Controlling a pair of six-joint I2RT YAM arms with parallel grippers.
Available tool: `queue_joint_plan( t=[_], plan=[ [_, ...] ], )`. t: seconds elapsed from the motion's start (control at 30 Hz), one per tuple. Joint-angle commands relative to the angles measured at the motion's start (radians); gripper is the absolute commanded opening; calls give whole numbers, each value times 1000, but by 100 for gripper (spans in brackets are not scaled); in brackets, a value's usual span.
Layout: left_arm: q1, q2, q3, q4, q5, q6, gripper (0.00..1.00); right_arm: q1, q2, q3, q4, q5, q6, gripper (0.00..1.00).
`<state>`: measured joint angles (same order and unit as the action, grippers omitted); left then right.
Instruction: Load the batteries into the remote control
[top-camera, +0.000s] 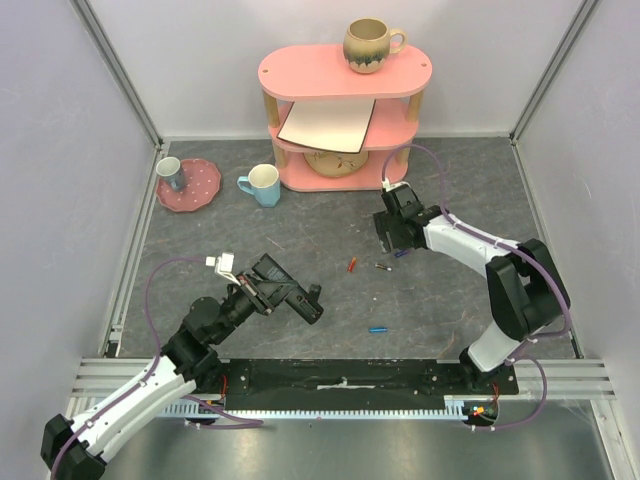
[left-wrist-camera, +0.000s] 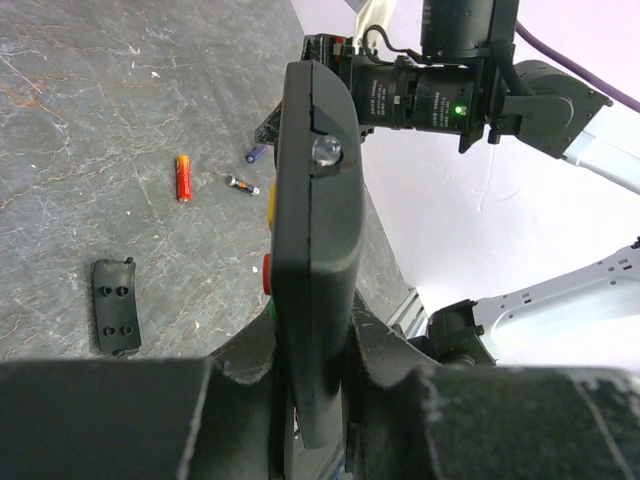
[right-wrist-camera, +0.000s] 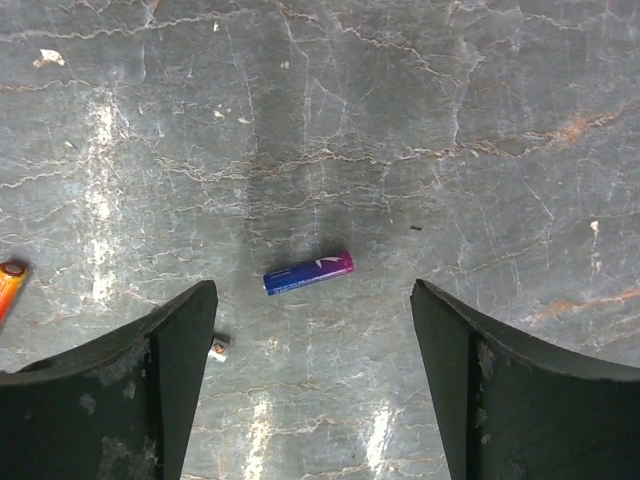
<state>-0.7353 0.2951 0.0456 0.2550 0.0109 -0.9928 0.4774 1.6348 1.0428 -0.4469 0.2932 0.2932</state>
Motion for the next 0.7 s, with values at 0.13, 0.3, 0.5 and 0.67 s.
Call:
queue_joint_plan(
  t=[0.13,0.3,0.5,0.67],
  plan=[
    [1,13,-35,41,29,5,2,-5,56,-13,42,-43,-62,79],
    [1,22,-39,41,34,3,2,-5,54,-47,70,-52,-55,77],
    [1,52,-32,49,43,8,2,-5,91,-49,83,-63,-58,74],
    [1,45,-33,47,29,10,2,-16,99,-47,89,-81,-62,73]
  ],
)
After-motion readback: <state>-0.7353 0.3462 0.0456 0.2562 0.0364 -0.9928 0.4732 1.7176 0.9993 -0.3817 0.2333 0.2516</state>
